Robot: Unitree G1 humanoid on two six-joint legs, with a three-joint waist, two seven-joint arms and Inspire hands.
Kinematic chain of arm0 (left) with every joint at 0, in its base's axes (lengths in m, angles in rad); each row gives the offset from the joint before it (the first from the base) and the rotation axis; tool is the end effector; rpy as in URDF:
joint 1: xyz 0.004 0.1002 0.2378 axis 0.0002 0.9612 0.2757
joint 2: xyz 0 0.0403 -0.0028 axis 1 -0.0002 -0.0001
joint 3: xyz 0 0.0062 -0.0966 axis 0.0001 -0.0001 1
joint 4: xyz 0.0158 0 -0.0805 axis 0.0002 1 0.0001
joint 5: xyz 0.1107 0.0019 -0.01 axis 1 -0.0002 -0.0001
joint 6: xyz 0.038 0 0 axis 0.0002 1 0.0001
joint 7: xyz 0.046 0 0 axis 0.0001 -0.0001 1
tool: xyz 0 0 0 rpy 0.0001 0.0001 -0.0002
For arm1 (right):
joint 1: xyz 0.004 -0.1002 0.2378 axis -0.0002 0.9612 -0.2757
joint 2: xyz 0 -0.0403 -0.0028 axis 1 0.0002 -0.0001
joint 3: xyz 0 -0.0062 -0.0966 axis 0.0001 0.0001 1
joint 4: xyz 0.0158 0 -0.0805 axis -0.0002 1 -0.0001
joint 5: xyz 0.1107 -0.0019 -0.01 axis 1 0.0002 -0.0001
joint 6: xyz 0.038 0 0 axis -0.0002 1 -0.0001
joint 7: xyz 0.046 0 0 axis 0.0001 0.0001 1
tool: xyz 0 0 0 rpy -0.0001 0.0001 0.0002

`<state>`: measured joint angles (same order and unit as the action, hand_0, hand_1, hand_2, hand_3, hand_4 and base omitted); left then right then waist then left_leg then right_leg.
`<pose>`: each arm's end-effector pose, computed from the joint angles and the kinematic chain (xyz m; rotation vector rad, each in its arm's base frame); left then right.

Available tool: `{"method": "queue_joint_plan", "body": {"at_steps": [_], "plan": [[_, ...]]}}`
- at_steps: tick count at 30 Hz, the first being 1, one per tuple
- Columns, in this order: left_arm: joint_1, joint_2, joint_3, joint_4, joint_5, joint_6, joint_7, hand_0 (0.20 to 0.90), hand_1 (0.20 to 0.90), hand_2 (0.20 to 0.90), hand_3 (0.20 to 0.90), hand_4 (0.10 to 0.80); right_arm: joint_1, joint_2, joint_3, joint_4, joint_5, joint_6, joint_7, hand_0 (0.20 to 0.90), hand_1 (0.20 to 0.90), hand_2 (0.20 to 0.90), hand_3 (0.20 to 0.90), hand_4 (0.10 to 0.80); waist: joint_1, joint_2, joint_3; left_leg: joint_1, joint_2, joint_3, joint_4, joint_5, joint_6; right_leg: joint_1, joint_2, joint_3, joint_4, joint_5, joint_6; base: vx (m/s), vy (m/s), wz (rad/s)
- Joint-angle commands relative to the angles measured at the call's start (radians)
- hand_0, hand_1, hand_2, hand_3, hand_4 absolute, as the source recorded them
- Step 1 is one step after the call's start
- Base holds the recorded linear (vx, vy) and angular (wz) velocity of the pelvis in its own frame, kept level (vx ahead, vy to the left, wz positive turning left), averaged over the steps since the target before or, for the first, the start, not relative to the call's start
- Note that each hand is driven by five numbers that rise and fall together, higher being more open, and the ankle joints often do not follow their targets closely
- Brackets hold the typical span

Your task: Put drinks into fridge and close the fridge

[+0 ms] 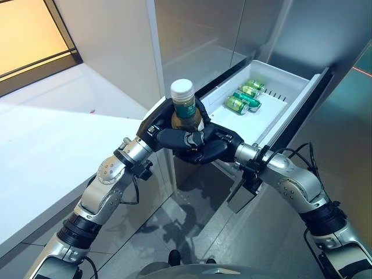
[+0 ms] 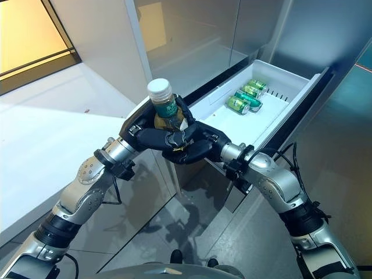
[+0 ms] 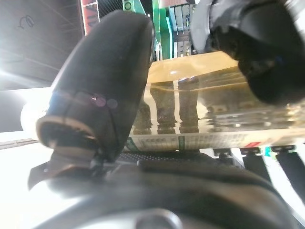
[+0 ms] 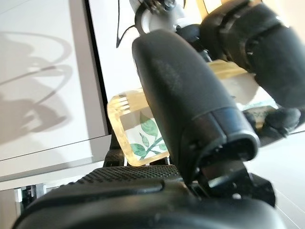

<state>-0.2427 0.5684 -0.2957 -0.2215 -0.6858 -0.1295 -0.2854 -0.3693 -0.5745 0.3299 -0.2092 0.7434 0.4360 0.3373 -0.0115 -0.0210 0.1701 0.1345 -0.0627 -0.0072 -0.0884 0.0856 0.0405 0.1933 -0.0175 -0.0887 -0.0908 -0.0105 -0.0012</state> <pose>0.2362 0.1602 0.1417 -0.0838 -0.3788 -0.7260 0.2515 -0.1455 0.1397 0.0341 0.1215 0.8708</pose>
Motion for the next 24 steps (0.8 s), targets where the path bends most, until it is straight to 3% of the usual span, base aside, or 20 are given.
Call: {"method": "queue_joint_plan", "body": {"at_steps": [1,6,16,17,18,19,24], "plan": [[-0.232,-0.102,-0.020,-0.058,-0.145,-0.221,-0.003,0.300,0.300,0.300,0.200,0.100,-0.139,0.056,0.025,-0.074,0.038,-0.049,-0.011,0.300,0.300,0.300,0.200,0.100,-0.002,-0.020,-0.139,0.021,0.026,0.023,0.001,-0.100,-0.024,-0.044,-0.008,0.028,0.011,0.036,0.042,0.000,0.000,0.00],[-0.248,-0.152,-0.041,-0.077,-0.167,-0.260,0.010,0.300,0.300,0.300,0.200,0.100,-0.153,0.080,0.047,-0.055,0.035,-0.053,-0.038,0.300,0.300,0.300,0.200,0.100,-0.003,-0.025,-0.140,0.019,0.025,0.023,0.001,-0.100,-0.023,-0.044,-0.009,0.027,0.010,0.037,0.042,0.000,0.000,0.00],[-0.246,-0.192,-0.076,-0.084,-0.199,-0.170,-0.002,0.300,0.300,0.300,0.200,0.100,-0.184,0.113,0.045,-0.039,0.016,-0.088,-0.099,0.300,0.300,0.300,0.200,0.100,0.000,-0.023,-0.135,0.022,0.024,0.019,0.001,-0.102,-0.022,-0.043,-0.012,0.020,0.011,0.037,0.044,0.000,0.000,0.00],[-0.242,-0.190,-0.081,-0.079,-0.193,-0.164,-0.001,0.335,0.335,0.335,0.241,0.141,-0.191,0.105,0.038,-0.035,-0.015,-0.108,-0.105,0.300,0.300,0.300,0.200,0.100,0.001,-0.023,-0.136,0.022,0.024,0.019,0.001,-0.102,-0.021,-0.042,-0.012,0.021,0.011,0.037,0.044,0.000,0.000,0.00],[-0.239,-0.191,-0.083,-0.078,-0.188,-0.162,0.004,0.773,0.773,0.773,0.752,0.652,-0.195,0.101,0.033,-0.032,-0.027,-0.116,-0.112,0.300,0.300,0.300,0.200,0.100,0.001,-0.023,-0.136,0.023,0.025,0.018,0.001,-0.102,-0.021,-0.041,-0.012,0.021,0.011,0.037,0.044,0.000,0.000,0.00],[-0.236,-0.192,-0.083,-0.076,-0.179,-0.166,0.012,0.900,0.900,0.900,0.900,0.800,-0.201,0.097,0.028,-0.029,-0.044,-0.127,-0.120,0.300,0.300,0.300,0.200,0.100,0.002,-0.023,-0.136,0.023,0.025,0.018,0.001,-0.102,-0.021,-0.041,-0.012,0.021,0.012,0.036,0.044,0.000,0.000,0.00],[-0.241,-0.183,-0.064,-0.063,-0.113,-0.249,0.084,0.900,0.900,0.900,0.900,0.800,-0.251,0.063,-0.004,-0.004,-0.205,-0.190,-0.165,0.300,0.300,0.300,0.200,0.100,0.003,-0.026,-0.136,0.024,0.024,0.015,0.001,-0.103,-0.020,-0.040,-0.011,0.020,0.013,0.037,0.043,0.000,0.000,0.00]]}}
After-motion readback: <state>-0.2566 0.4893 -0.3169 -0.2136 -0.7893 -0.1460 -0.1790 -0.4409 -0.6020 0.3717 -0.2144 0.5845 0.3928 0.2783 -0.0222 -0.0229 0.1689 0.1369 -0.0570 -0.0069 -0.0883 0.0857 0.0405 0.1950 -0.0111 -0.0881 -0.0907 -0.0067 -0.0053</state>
